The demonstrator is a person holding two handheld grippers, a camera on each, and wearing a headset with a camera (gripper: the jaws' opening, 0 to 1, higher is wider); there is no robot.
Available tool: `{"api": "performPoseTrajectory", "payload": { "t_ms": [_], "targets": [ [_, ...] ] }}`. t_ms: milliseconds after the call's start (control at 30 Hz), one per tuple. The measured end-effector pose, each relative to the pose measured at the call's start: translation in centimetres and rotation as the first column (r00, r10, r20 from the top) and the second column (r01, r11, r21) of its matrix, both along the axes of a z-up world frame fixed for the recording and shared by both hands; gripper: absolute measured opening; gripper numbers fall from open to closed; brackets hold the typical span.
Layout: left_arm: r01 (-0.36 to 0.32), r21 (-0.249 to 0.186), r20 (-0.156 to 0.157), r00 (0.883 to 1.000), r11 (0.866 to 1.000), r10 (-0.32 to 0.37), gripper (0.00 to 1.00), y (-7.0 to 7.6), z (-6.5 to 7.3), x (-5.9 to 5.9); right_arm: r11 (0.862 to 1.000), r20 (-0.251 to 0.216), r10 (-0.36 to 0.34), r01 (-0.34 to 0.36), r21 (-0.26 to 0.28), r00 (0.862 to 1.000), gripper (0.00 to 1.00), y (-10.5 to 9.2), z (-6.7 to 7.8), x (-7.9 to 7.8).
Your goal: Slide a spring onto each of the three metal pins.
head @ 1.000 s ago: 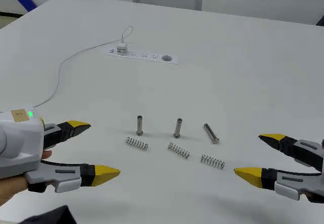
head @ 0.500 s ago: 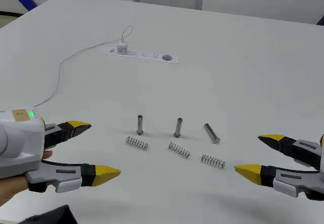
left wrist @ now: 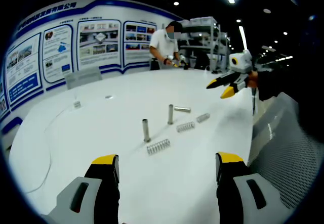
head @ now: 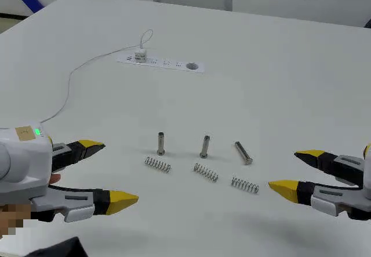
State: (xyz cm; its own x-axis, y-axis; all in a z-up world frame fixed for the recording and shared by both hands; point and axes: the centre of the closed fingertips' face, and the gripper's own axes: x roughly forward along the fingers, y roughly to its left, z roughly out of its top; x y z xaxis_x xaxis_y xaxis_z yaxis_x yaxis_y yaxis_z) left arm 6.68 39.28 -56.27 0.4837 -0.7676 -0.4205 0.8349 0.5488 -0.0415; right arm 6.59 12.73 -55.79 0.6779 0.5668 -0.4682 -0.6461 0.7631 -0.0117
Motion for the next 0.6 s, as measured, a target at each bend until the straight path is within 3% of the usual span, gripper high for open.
{"api": "performPoseTrajectory", "payload": {
  "t_ms": [267, 600],
  "targets": [
    [-0.001, 0.001, -0.002, 1.0, 1.0, 0.001, 0.79, 0.0, 0.0, 0.0, 1.0, 0.006, -0.001, 0.001, -0.011, 1.0, 0.51, 0.3, 0.5, 1.6],
    [-0.003, 0.004, -0.002, 1.0, 1.0, 0.003, 0.79, 0.1, 0.0, 0.0, 0.998, -0.039, -0.029, 0.027, -0.056, 0.999, 0.49, 0.9, 0.1, 4.1]
  ]
}}
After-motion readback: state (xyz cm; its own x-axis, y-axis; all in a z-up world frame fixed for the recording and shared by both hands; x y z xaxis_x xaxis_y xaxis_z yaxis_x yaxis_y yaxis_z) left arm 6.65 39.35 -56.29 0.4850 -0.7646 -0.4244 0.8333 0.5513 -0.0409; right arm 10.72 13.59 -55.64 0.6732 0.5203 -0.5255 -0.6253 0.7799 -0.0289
